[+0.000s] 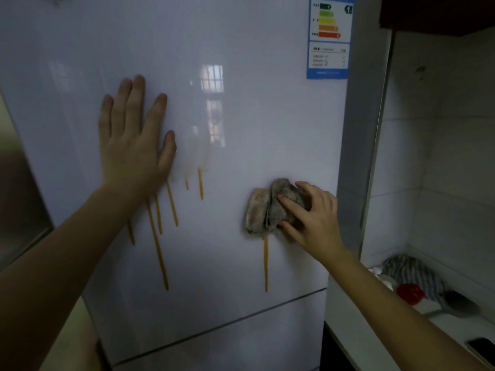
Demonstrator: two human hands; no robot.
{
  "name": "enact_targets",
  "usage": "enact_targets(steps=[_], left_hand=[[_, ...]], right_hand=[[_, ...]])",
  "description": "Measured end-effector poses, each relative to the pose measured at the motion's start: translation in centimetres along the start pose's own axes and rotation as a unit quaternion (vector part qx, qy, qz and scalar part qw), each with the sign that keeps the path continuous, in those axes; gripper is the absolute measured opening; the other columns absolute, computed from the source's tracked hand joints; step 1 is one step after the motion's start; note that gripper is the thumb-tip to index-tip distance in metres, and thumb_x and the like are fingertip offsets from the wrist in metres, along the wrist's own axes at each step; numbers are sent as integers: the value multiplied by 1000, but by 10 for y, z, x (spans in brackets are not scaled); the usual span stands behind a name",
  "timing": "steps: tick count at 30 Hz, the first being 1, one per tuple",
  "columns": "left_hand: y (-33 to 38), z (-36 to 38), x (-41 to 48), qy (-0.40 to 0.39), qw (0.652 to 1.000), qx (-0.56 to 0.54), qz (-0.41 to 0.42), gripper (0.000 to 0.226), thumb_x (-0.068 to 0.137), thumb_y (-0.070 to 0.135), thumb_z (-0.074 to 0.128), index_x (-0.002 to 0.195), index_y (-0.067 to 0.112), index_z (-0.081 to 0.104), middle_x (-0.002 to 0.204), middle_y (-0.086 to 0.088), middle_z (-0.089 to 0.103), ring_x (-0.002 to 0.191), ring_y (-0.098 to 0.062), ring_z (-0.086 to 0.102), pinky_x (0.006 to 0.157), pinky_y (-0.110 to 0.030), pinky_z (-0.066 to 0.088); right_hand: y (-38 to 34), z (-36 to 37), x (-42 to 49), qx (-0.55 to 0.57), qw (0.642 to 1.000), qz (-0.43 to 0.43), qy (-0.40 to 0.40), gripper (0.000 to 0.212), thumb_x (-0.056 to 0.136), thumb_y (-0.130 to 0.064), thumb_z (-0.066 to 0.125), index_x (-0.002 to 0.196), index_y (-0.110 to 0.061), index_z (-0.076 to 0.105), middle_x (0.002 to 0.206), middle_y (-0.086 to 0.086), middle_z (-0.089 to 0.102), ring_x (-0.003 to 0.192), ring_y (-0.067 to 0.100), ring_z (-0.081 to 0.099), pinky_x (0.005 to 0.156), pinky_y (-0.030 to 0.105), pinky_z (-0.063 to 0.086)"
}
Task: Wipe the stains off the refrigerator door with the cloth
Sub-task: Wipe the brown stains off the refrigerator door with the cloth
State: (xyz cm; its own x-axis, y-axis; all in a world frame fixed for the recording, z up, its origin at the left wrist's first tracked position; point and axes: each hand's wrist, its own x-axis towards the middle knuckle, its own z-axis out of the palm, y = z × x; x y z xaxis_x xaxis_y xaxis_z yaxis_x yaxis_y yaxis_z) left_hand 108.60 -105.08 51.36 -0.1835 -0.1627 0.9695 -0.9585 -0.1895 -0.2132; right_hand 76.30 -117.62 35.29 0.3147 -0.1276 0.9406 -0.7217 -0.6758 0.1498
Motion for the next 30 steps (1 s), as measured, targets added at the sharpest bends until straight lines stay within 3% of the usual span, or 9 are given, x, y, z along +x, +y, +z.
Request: enact_targets(steps=[4, 8, 11, 14, 18, 21, 24, 28, 30], left_hand=[[1, -2, 0, -7, 1000, -7, -3, 56, 101, 37, 40, 152, 14, 35, 165, -17, 21, 154, -34, 18, 127, -46, 6], [1, -3, 0, -7, 1000, -8, 0, 56, 101, 36, 41, 152, 14, 35, 165, -18, 21, 154, -35, 18, 127, -47, 7], [1, -3, 1, -14, 1000, -9, 0, 57, 101, 36, 41, 153, 14, 33, 166, -18, 19, 155, -35, 15, 127, -44, 2], [1, -3, 1, -12, 1000, -5, -2, 57, 101, 37, 40, 153, 14, 32, 166, -18, 18, 155, -35, 15, 126, -41, -1], [1, -2, 0, -5, 1000, -2, 0, 57, 101, 37, 41, 152, 14, 33, 166, -17, 19, 155, -35, 16, 126, -41, -1], [2, -2, 1, -4, 1000, -1, 1, 57, 101, 36, 42, 152, 13, 34, 166, -17, 19, 155, -35, 16, 126, -41, 0], [3, -3, 1, -10, 1000, -5, -4, 58, 100, 35, 42, 153, 14, 33, 166, -17, 18, 155, -34, 14, 126, -41, -1], [2, -2, 2, -3, 1000, 3, -1, 57, 100, 36, 42, 152, 14, 35, 165, -17, 20, 155, -34, 16, 127, -44, 3], [2, -2, 2, -4, 1000, 5, -1, 57, 101, 36, 42, 152, 13, 35, 165, -17, 20, 155, -34, 16, 127, -43, 1]], right_hand=[[0, -2, -4, 1, 998, 58, 32, 52, 83, -42, 78, 130, -21, 69, 130, 11, 49, 114, 27, 48, 93, 38, 30], [-6, 3, -9, 71, 987, 142, 37, 57, 82, -30, 84, 134, -19, 65, 123, 8, 50, 108, 24, 47, 88, 43, 44], [-20, 9, -13, 108, 973, 200, 51, 60, 82, -16, 83, 138, -18, 62, 129, 8, 52, 116, 23, 46, 96, 44, 44], [-36, 13, -13, 152, 952, 253, 78, 57, 85, -10, 69, 140, -22, 60, 138, 4, 50, 127, 22, 46, 105, 47, 41], [-55, 20, -9, 246, 904, 326, 126, 44, 96, -23, 46, 136, -30, 62, 140, -9, 46, 133, 6, 38, 114, 48, 34], [-59, 24, 0, 264, 882, 362, 146, 38, 94, -43, 56, 129, -29, 65, 136, -8, 48, 131, 11, 41, 114, 52, 34], [-61, 27, 6, 237, 886, 373, 144, 52, 82, -51, 70, 126, -23, 65, 134, -3, 50, 129, 17, 44, 113, 52, 33], [-60, 31, 5, 224, 893, 365, 136, 71, 81, -52, 70, 144, -23, 51, 138, -2, 50, 130, 19, 43, 114, 44, 30], [-58, 35, 5, 200, 904, 351, 141, 69, 83, -52, 69, 144, -22, 54, 139, 2, 50, 130, 22, 44, 114, 48, 32]])
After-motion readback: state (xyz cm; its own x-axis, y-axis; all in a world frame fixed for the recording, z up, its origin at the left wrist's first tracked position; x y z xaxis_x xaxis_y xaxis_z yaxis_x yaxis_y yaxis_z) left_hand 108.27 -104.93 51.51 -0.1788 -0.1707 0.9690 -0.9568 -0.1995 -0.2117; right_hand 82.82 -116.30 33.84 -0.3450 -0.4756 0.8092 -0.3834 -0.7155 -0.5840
